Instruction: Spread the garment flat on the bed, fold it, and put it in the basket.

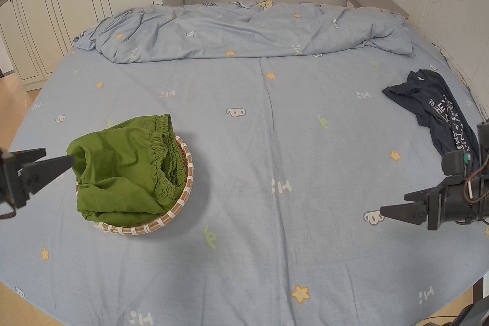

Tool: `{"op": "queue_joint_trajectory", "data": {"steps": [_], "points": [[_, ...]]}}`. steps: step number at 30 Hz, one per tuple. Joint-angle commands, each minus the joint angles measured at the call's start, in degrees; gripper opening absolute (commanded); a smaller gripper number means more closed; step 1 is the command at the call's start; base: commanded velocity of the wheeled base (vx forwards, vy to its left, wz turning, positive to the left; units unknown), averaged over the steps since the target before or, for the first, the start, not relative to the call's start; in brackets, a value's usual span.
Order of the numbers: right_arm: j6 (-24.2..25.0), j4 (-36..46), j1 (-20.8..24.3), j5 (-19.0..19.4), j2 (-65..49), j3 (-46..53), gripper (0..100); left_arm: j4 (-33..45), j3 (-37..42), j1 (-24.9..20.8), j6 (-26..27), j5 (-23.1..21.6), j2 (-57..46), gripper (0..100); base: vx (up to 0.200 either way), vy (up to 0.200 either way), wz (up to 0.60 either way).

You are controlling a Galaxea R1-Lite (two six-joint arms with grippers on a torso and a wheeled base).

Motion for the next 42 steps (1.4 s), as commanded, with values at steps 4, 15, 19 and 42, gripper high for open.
{"op": "queue_joint_trajectory", "data": {"steps": [4,15,19,42], "points": [[-7.24,0.9,-6.26,0.36,-30.58,13.8,100,10.58,10.96,-0.89,-0.06,0.12,-36.13,100,0.0,0.0,0.0],[-6.97,23.31,-7.76,-0.61,-57.91,15.12,100,17.35,21.95,-2.03,-0.06,-0.06,-54.24,100,0.0,0.0,0.0],[-4.95,23.58,-9.16,-7.64,-58.0,15.03,100,17.35,25.99,-2.2,0.03,-0.59,-53.97,100,0.0,0.0,0.0],[-4.87,-2.7,-16.72,-8.87,-63.8,37.71,100,15.85,34.34,-0.53,-2.78,4.34,-57.58,100,0.0,0.0,0.0]]}}
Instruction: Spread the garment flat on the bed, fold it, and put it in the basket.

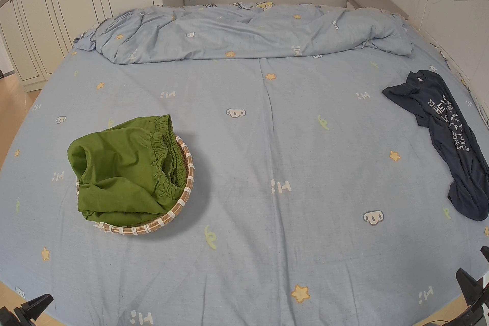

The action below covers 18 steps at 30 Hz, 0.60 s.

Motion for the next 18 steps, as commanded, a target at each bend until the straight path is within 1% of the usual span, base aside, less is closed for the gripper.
{"op": "queue_joint_trajectory", "data": {"steps": [1,2,3,4,5,6,8,10,11,12,13,14,16,17,18], "points": [[-0.16,-24.05,1.54,-3.67,-2.19,17.55,100,-0.62,1.4,0.44,-5.29,7.82,-1.16,100,0.0,0.0,0.0],[-0.16,-24.05,1.54,-3.67,-2.19,17.55,100,-0.62,1.4,0.44,-5.29,7.82,-1.16,100,0.0,0.0,0.0],[-0.34,-22.47,1.54,-5.61,-2.19,17.55,100,-2.21,1.93,0.44,-9.07,11.77,-1.16,100,0.0,0.0,0.0],[-0.34,-22.47,1.54,-5.61,-2.19,17.55,100,-2.21,1.93,0.44,-9.07,11.77,-1.16,100,0.0,0.0,0.0],[-0.16,-23.43,1.54,-5.87,-2.19,17.55,100,-6.34,3.77,0.44,-9.33,15.02,-1.16,100,0.0,0.0,0.0],[-0.16,-23.43,1.54,-5.87,-2.19,17.55,100,-10.82,6.06,0.44,-8.98,17.31,-1.16,100,0.0,0.0,0.0],[-0.6,-23.87,1.54,-5.69,-2.19,17.55,100,-18.29,9.57,0.44,-7.84,20.12,-1.16,100,0.0,0.0,0.0],[-0.95,-23.87,1.54,-5.69,-2.1,17.55,100,-19.78,10.54,0.35,-7.04,20.56,-1.16,100,0.0,0.0,0.0],[-6.05,-23.7,1.54,-5.52,-2.1,17.55,100,-21.89,11.59,0.35,-2.91,21.7,-1.16,100,0.0,0.0,0.0],[-7.63,-23.52,1.54,-5.52,-2.19,17.55,100,-21.89,11.68,0.35,-1.6,21.88,-1.16,100,0.0,0.0,0.0],[-9.83,-23.26,1.54,-5.52,-2.19,17.55,100,-22.68,13.0,0.44,1.74,22.76,-1.16,100,0.0,0.0,0.0],[-9.92,-22.47,1.54,-4.9,-2.1,17.55,100,-23.3,13.53,0.35,3.06,22.85,-1.16,100,0.0,0.0,0.0],[-9.83,-22.11,1.54,-1.83,-2.1,17.55,100,-24.27,13.88,0.35,3.06,22.85,-1.16,100,0.0,0.0,0.0],[-9.65,-22.11,1.54,-1.21,-2.1,17.55,100,-24.35,13.88,0.35,3.06,22.85,-1.16,100,0.0,0.0,0.0],[-8.77,-21.76,1.45,0.99,-2.1,17.55,100,-24.35,13.88,0.35,2.89,22.76,-1.16,100,0.0,0.0,0.0]]}}
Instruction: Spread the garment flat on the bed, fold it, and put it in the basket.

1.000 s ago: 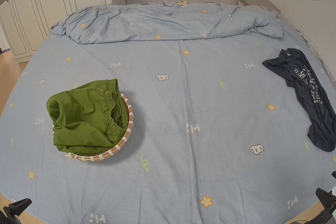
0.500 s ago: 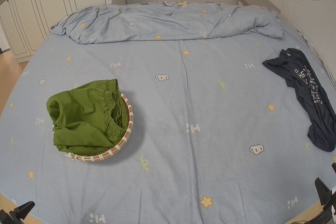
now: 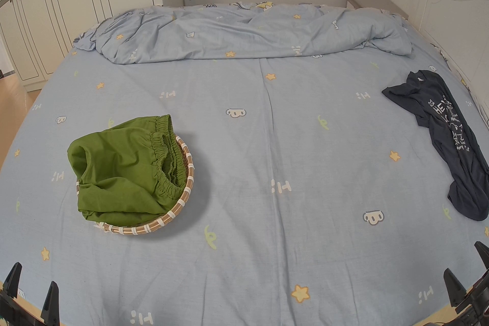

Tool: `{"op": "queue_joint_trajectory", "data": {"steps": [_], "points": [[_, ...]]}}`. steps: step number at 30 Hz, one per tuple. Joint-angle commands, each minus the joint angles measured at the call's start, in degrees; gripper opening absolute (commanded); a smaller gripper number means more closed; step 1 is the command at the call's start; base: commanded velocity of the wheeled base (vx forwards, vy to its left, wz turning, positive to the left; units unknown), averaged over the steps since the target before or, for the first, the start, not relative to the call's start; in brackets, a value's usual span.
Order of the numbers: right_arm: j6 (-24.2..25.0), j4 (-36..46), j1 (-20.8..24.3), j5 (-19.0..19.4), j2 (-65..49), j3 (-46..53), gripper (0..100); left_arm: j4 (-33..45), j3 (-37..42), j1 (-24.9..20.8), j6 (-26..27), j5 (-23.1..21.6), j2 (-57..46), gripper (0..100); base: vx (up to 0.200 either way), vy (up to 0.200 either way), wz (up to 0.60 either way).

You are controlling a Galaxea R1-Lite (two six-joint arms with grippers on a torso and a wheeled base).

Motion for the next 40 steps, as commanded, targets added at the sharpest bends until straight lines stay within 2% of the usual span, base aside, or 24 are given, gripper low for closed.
{"op": "queue_joint_trajectory", "data": {"steps": [1,14,16,17,18,19,20,22,24,30,40], "points": [[-0.31,0.77,0.06,3.52,-0.57,1.27,100,-1.5,3.07,0.0,1.14,1.34,-0.68,100,0.0,0.0,0.0],[0.66,1.21,0.15,4.49,0.66,1.09,100,-1.58,3.07,0.0,0.53,1.34,-0.68,100,0.0,0.0,0.0],[-2.15,1.57,-0.2,2.12,0.57,1.09,100,-1.58,3.07,0.0,0.53,1.25,-0.68,100,0.0,0.0,0.0],[-2.15,1.57,-0.2,2.12,0.57,1.09,100,-1.58,3.07,0.0,0.53,1.25,-0.68,100,0.0,0.0,0.0],[-3.29,1.48,-0.11,-1.75,0.49,1.09,100,-1.58,3.07,0.09,0.53,1.25,-0.68,100,0.0,0.0,0.0],[-2.77,1.04,-0.02,-5.18,0.4,1.18,100,-1.58,3.07,0.09,0.53,1.25,-0.68,100,0.0,0.0,0.0],[-1.01,0.6,-0.02,-6.93,0.4,1.27,100,-1.58,3.07,0.09,0.53,1.25,-0.68,100,0.0,0.0,0.0],[4.62,1.48,-0.11,-8.17,0.57,1.27,100,-1.58,3.07,0.0,0.53,1.34,-0.68,100,0.0,0.0,0.0],[6.02,3.5,-0.11,-8.69,0.66,1.27,100,-1.58,3.07,0.09,0.53,1.25,-0.68,100,0.0,0.0,0.0],[4.35,3.24,-0.02,-7.2,0.57,1.27,100,-1.58,3.07,0.0,0.53,1.34,-0.68,100,0.0,0.0,0.0],[4.53,3.24,-0.11,-7.73,0.49,1.27,100,-1.58,3.07,0.0,0.53,1.34,-0.68,100,0.0,0.0,0.0]]}}
